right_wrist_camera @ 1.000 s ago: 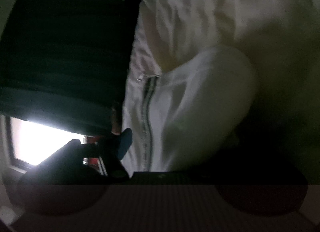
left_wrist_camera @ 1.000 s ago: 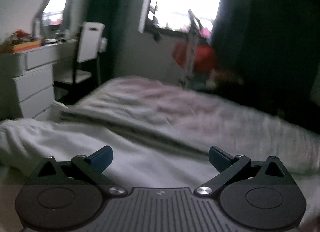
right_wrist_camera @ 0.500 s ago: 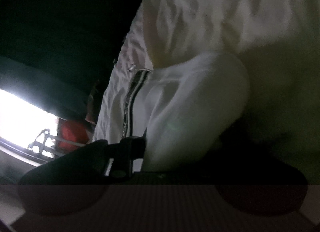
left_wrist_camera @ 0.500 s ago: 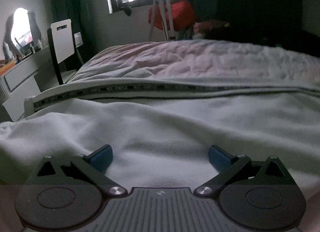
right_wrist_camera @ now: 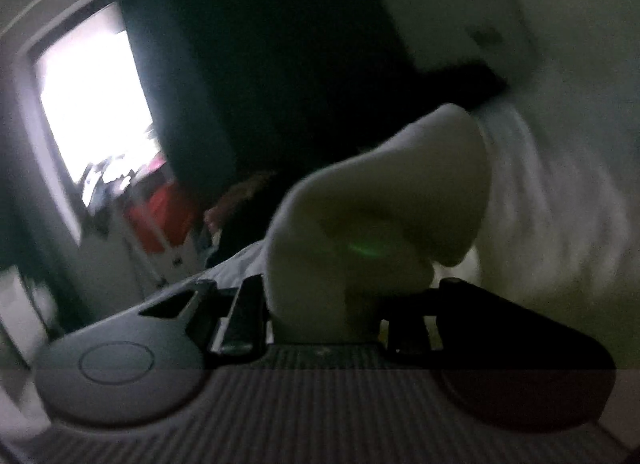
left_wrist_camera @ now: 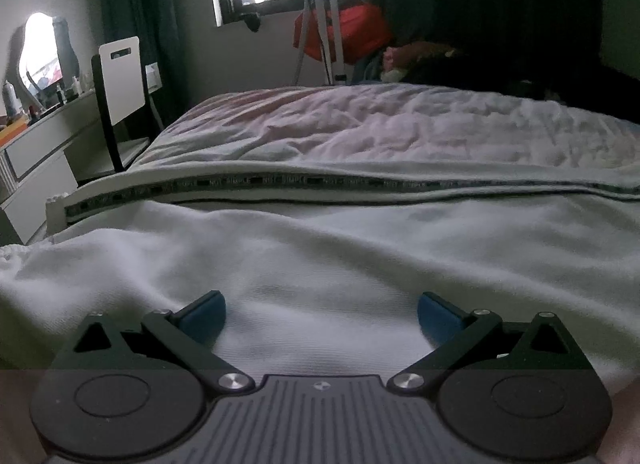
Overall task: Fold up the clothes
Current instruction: 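Lay the held pants leg down with the right gripper and release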
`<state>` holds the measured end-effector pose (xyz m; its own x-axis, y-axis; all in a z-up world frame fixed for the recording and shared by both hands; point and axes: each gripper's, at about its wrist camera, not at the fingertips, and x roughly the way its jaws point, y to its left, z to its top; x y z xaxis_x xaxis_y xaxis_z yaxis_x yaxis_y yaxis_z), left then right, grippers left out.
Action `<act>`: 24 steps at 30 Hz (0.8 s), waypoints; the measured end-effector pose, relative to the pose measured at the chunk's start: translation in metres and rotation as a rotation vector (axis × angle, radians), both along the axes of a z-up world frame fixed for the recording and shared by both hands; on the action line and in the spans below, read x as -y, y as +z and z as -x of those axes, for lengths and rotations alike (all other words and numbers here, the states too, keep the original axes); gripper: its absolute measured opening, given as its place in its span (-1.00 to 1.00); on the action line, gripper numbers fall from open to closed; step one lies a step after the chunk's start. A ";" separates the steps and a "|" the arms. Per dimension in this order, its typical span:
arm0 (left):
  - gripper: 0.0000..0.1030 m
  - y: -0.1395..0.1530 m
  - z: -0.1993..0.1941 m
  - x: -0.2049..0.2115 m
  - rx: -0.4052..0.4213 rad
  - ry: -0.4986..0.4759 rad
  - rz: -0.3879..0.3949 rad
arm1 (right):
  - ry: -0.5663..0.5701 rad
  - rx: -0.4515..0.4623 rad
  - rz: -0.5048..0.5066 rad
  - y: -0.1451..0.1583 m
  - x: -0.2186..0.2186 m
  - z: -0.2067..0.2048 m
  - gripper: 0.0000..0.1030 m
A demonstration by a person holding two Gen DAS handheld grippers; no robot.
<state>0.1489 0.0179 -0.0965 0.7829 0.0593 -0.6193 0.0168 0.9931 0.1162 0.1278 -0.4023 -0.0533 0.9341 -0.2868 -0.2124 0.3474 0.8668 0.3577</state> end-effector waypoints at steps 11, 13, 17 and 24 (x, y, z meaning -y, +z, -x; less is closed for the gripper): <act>0.99 0.031 0.008 -0.026 0.095 0.099 0.140 | 0.430 -0.109 0.625 -0.029 -0.184 0.000 -0.52; 0.99 0.033 0.008 -0.031 0.092 0.115 0.169 | 0.528 -0.176 0.688 -0.052 -0.206 0.000 -0.52; 0.99 0.034 0.008 -0.037 0.083 0.130 0.214 | 0.631 -0.294 0.821 -0.090 -0.228 0.000 -0.51; 0.99 0.037 0.007 -0.040 0.093 0.117 0.260 | 0.627 -0.176 0.845 -0.074 -0.242 0.011 -0.51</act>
